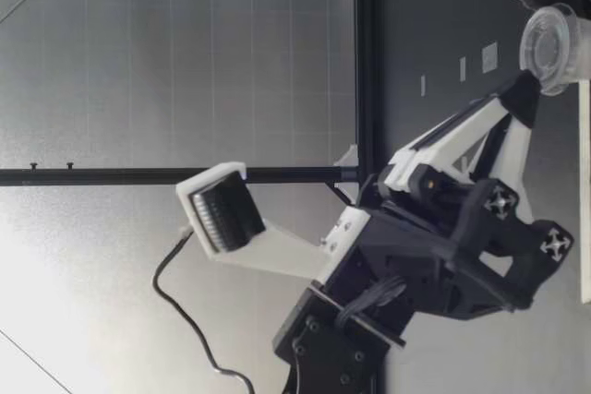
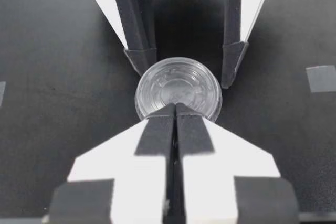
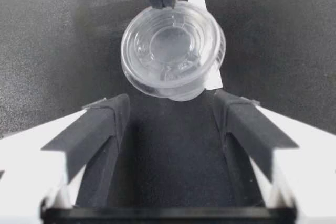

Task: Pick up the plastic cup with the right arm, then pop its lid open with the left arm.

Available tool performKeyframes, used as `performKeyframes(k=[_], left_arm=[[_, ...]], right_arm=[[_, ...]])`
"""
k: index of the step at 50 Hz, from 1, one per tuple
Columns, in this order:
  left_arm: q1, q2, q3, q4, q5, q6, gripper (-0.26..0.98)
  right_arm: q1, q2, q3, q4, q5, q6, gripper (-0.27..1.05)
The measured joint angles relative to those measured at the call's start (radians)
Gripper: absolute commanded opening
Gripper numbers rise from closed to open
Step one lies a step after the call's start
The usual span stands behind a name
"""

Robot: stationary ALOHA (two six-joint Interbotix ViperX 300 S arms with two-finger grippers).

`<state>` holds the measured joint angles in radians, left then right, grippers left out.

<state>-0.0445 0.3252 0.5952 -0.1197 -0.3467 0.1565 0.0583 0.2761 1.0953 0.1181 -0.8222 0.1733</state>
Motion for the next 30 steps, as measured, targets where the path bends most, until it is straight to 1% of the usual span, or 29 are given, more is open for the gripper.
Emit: performKeyframes(k=[30], left_arm=[[0.000, 0.032, -0.002, 0.000, 0.000, -0.002, -0.05]], right_arm=[[-0.005, 0.012, -0.021, 0.002, 0.011, -0.003, 0.68]])
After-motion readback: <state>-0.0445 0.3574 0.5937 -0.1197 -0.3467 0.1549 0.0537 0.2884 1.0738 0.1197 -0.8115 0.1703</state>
